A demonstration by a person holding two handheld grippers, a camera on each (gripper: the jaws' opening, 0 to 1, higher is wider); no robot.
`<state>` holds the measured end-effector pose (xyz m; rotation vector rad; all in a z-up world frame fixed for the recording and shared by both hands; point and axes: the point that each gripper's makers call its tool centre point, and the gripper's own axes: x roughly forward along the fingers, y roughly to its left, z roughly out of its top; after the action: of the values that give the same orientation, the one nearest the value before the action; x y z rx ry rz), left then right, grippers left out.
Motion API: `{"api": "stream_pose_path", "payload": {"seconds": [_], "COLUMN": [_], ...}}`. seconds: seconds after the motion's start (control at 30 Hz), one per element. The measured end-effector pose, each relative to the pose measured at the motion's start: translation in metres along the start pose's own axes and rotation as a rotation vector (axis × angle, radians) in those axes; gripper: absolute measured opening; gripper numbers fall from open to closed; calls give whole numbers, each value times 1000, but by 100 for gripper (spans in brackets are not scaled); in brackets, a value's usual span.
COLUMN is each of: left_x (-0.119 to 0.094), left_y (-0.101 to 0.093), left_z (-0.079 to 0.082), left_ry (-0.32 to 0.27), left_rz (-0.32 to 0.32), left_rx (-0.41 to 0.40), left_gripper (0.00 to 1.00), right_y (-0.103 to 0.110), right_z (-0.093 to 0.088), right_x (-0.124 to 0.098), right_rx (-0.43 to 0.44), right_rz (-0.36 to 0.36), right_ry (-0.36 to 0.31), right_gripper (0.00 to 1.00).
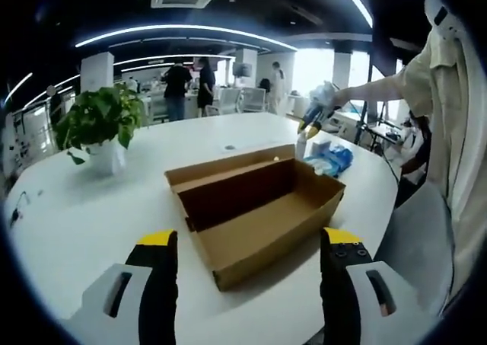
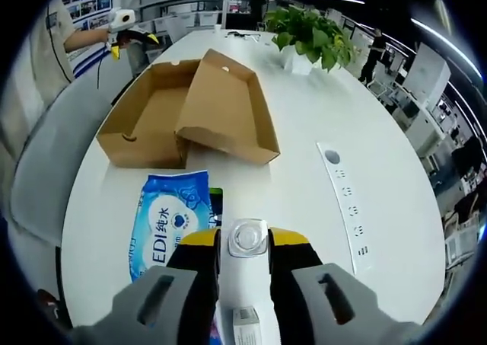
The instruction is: Operate the shoe box by opening the lid, removing the specified soft item, and placing it in the target area until the item is outside and the box remains undamaged.
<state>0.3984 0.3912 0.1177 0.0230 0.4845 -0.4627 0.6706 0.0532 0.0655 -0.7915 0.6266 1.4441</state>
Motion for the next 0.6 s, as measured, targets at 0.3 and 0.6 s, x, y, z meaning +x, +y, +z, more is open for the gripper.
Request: {"api": "stream_pose_path", "payload": {"seconds": [0.3, 0.6], "left_x": [-1, -3], "left_y": [8, 23], "left_z": [-3, -10], "left_ry": [6, 23], "left_rz": [22, 70], "left_rx": [-10, -20], "left_gripper": [78, 77], "right_y": [-4, -4], "right_z": [1, 10], "right_x": [-4, -15], "right_rx": [9, 126], "right_rz": [-20, -73], "right_ry": [2, -13], "right_gripper": [27, 32]}}
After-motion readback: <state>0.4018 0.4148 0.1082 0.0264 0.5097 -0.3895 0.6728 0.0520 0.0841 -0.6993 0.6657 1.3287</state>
